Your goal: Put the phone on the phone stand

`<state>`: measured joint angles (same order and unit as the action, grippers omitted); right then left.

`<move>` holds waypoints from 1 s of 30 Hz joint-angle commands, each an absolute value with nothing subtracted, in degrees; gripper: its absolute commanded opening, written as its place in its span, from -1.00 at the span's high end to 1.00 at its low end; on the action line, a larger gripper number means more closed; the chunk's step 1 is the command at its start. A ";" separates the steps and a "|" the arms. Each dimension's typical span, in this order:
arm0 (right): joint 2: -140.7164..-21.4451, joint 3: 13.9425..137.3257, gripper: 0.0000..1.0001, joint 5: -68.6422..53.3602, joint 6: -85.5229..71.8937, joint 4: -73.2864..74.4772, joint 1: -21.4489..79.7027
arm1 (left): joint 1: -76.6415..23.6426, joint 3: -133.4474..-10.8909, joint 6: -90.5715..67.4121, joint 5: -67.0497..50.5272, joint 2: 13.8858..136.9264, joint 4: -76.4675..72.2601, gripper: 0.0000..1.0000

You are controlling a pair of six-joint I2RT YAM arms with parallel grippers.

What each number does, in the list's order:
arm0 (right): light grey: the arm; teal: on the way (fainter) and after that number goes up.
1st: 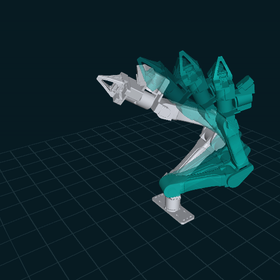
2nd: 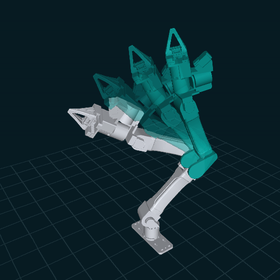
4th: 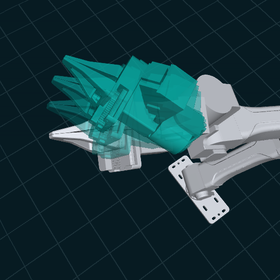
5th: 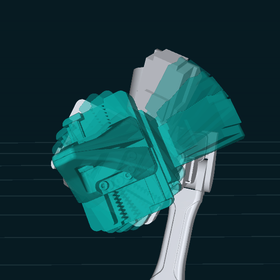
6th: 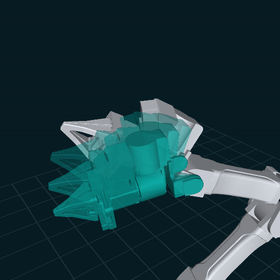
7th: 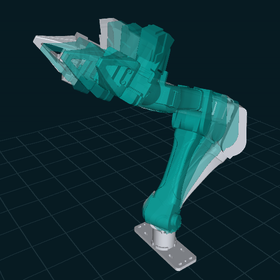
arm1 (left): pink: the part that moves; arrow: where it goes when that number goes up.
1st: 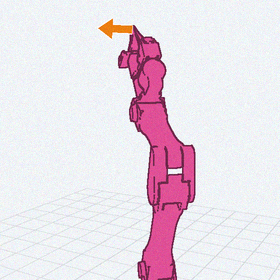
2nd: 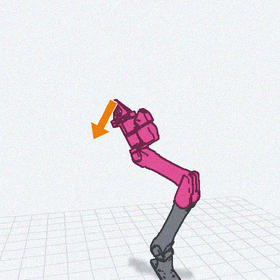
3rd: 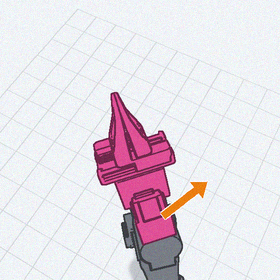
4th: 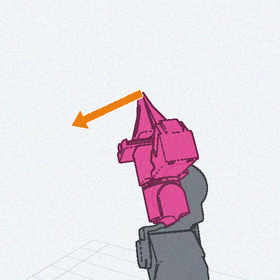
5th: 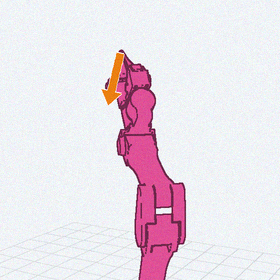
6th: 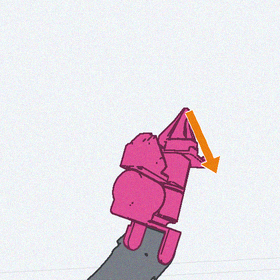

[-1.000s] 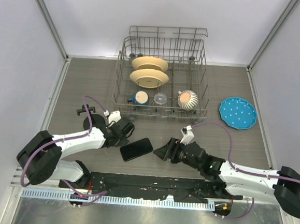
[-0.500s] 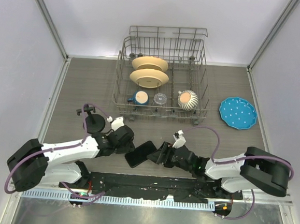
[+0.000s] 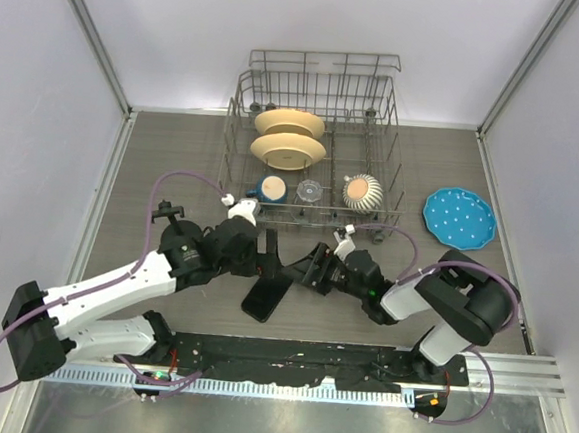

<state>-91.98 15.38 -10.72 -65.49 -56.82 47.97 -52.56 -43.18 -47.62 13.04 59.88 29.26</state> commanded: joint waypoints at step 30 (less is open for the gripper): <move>-28.12 13.36 -0.77 3.87 -48.87 7.21 43.42 | -60.82 -64.42 -32.52 12.57 98.78 47.72 -0.99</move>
<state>-26.79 12.51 3.81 -49.87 9.69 43.44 -60.64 -63.11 -31.03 13.02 96.97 47.07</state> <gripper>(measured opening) 0.882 0.996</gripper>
